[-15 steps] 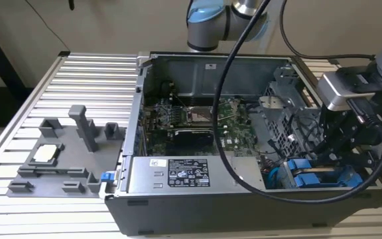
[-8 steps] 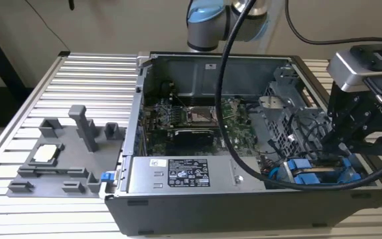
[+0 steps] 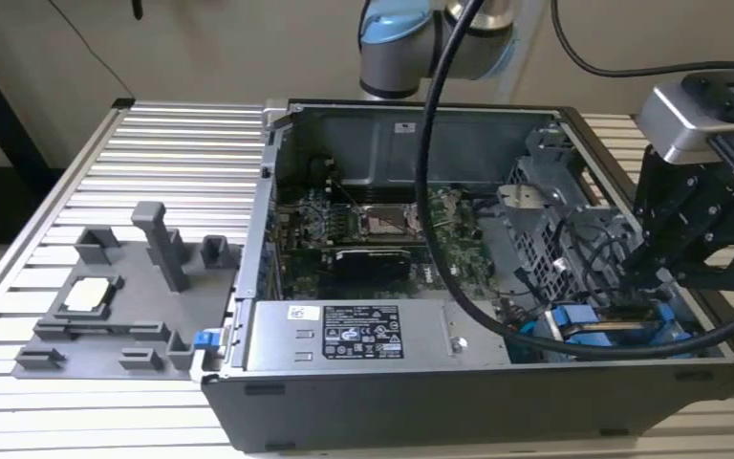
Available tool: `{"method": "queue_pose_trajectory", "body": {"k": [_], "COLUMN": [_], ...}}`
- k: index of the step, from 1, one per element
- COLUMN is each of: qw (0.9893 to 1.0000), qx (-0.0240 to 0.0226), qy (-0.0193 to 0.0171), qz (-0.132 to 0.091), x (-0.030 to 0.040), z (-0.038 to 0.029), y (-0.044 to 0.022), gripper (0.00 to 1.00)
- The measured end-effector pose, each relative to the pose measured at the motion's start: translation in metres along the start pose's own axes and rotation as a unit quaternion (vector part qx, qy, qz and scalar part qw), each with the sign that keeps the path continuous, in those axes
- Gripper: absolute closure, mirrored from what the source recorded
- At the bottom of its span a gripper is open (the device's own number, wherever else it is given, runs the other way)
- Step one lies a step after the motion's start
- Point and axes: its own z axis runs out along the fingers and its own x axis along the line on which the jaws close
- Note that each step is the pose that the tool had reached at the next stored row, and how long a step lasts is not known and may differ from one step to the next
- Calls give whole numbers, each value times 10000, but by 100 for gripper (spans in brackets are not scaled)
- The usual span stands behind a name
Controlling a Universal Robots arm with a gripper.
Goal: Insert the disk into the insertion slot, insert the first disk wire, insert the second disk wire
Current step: 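Insert the second disk wire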
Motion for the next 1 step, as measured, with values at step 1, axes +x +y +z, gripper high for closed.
{"method": "queue_pose_trajectory", "body": {"k": [1], "qw": [10000], "qx": [0], "qy": [0], "qz": [1], "x": [0], "z": [0], "y": [0], "gripper": [76]}}
